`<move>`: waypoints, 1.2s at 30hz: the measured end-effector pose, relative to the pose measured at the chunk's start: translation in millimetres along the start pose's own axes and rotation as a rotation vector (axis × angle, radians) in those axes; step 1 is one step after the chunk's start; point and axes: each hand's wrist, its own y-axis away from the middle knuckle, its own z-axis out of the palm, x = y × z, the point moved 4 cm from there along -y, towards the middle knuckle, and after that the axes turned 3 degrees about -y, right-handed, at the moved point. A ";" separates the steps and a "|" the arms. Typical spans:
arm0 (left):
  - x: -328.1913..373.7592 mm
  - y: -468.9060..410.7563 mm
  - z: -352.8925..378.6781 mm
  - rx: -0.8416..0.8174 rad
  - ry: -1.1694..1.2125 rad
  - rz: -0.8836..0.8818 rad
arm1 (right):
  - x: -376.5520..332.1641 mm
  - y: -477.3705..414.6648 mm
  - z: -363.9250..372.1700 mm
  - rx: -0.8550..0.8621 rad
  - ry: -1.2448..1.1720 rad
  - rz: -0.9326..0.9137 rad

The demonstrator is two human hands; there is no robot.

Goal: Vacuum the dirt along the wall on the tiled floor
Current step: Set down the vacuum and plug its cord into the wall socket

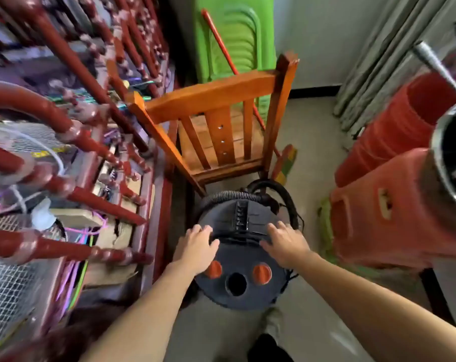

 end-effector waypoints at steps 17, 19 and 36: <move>-12.0 -50.3 118.2 0.446 0.055 -0.002 | 8.8 -45.9 115.0 0.606 -0.128 0.072; -12.8 -49.3 120.1 0.450 0.057 0.009 | 9.6 -45.0 116.8 0.609 -0.133 0.089; -42.4 73.0 189.7 0.465 0.011 0.245 | -17.3 96.3 229.0 0.706 -0.197 0.379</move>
